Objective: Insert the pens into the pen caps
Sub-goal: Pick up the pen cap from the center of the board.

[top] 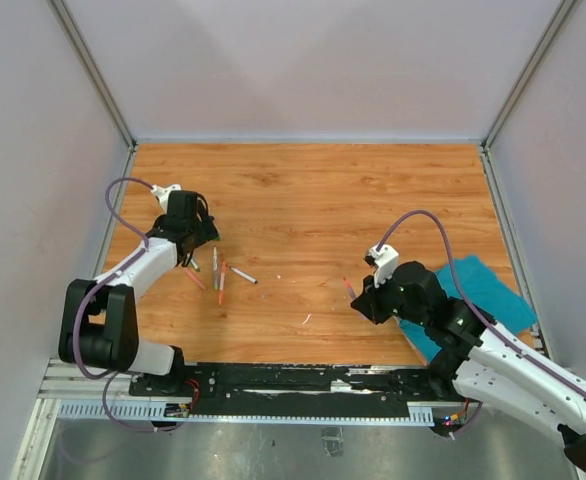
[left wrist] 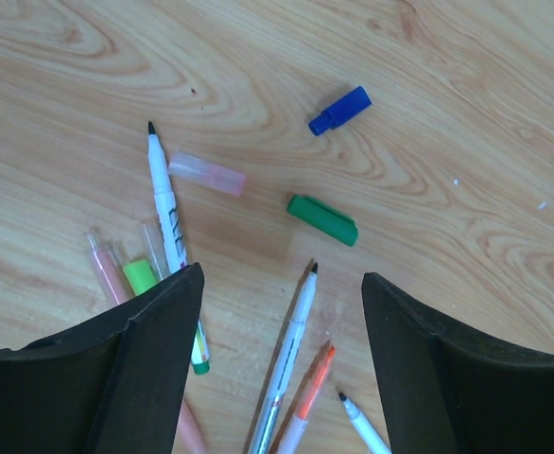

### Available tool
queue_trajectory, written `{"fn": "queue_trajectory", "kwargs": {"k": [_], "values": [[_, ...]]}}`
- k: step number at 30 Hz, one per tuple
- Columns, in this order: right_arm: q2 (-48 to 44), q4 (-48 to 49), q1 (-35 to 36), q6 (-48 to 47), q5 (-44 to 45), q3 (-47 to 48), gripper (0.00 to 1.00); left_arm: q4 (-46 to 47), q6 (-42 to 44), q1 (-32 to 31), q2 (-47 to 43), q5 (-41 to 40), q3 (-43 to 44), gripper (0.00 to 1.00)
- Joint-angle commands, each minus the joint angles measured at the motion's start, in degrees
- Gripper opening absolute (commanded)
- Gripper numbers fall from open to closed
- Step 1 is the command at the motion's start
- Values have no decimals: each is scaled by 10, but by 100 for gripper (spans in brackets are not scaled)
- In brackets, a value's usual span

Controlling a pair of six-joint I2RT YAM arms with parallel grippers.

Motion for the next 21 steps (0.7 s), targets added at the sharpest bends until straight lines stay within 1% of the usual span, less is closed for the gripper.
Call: {"fn": "queue_trajectory", "kwargs": {"k": [1, 5, 8, 10, 13, 15, 17, 21], "values": [[-11, -6, -5, 15, 10, -10, 1, 27, 13, 19, 31, 10, 28, 70], [-12, -5, -6, 17, 15, -13, 1, 36, -20, 26, 49, 18, 22, 60], [-12, -4, -6, 22, 19, -15, 1, 75, -59, 26, 35, 23, -6, 58], [-12, -3, -6, 25, 19, -17, 1, 90, -86, 26, 33, 10, -14, 58], [-12, -3, -5, 28, 21, -19, 1, 83, -130, 30, 46, -18, -3, 57], [-12, -3, -5, 32, 26, -22, 1, 59, -172, 35, 64, -41, 13, 55], [-11, -2, -5, 35, 30, -24, 1, 45, -208, 40, 79, -48, 29, 52], [-10, -1, -6, 39, 32, -26, 1, 55, -244, 44, 89, -53, 32, 51]]}}
